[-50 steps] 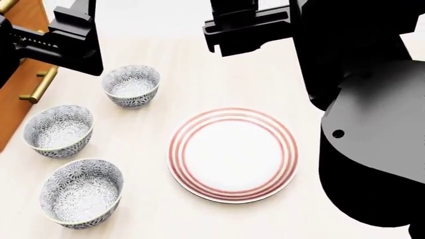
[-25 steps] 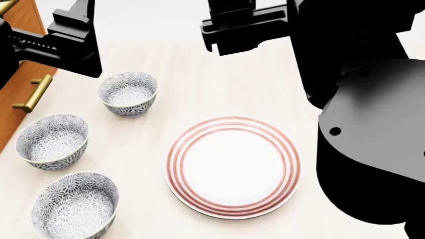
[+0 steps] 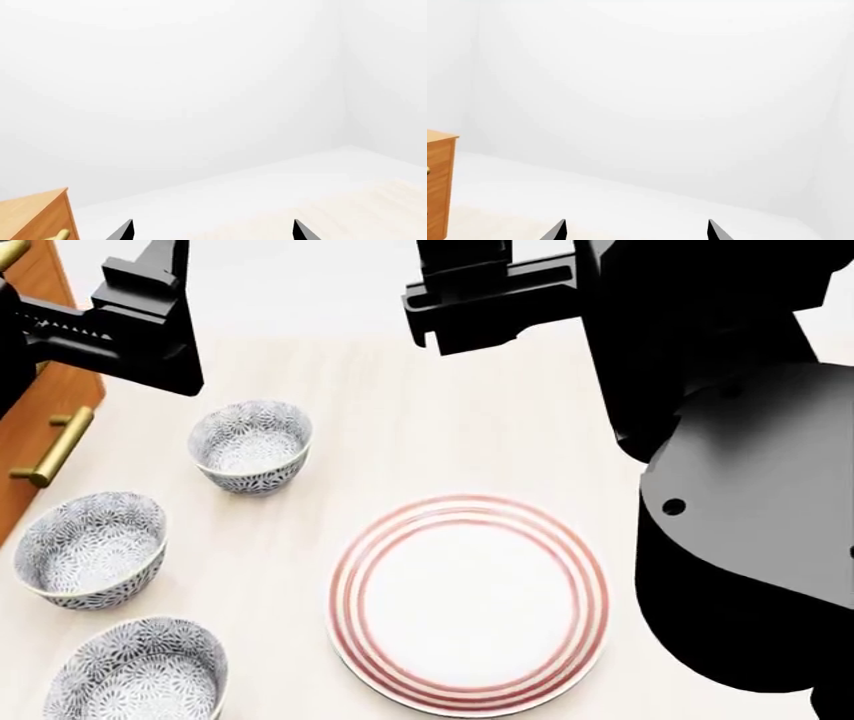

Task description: Put the bowl at the front on the plate.

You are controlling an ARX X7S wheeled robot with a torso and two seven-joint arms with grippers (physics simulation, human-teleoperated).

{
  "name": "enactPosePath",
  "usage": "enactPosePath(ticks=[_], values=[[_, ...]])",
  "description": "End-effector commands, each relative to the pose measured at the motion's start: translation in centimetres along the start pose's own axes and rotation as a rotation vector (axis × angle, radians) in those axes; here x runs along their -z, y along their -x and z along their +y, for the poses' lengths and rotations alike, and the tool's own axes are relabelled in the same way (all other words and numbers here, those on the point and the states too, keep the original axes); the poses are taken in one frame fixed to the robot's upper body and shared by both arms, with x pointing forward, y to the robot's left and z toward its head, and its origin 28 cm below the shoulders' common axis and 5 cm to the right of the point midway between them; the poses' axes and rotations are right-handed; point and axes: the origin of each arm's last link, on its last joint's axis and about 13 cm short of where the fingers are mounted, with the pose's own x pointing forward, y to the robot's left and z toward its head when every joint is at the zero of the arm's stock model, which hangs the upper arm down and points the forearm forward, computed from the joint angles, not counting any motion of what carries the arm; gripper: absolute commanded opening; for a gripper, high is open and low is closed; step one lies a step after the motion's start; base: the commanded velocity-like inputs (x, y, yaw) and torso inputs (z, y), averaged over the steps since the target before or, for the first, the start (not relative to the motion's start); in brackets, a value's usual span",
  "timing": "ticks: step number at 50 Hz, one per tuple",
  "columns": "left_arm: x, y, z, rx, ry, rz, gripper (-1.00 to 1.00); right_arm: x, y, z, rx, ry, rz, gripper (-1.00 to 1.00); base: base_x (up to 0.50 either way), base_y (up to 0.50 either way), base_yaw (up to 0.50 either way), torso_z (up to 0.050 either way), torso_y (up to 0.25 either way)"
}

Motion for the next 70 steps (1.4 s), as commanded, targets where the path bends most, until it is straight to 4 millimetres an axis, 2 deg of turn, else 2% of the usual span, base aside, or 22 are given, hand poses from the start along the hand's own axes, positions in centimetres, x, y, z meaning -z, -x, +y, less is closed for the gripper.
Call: enactPosePath(ticks=[1, 41, 55, 70], values=[[0.1, 0.0, 0.1, -0.002, 0.0, 0.0, 1.0, 0.1, 0.0, 0.0, 0.0, -0.003, 0.0, 1.0, 0.13, 0.0, 0.0, 0.0, 0.0], [0.7, 0.0, -0.1, 0.003, 0.002, 0.021, 1.0, 0.6, 0.1, -0.2, 0.019, -0.004, -0.015, 1.0, 0.13, 0.0, 0.0, 0.0, 0.0], [3.6, 1.0, -0.6, 0.046, 0.091, 0.172, 1.0, 0.5, 0.2, -0.2, 0.002, -0.006, -0.02, 1.0, 0.0, 0.0, 0.0, 0.0, 0.0], [5.0, 1.9, -0.8, 0.06, 0.14, 0.305, 1.0, 0.4, 0.1, -0.1, -0.004, -0.006, -0.026, 1.0, 0.0, 0.0, 0.0, 0.0, 0.0]])
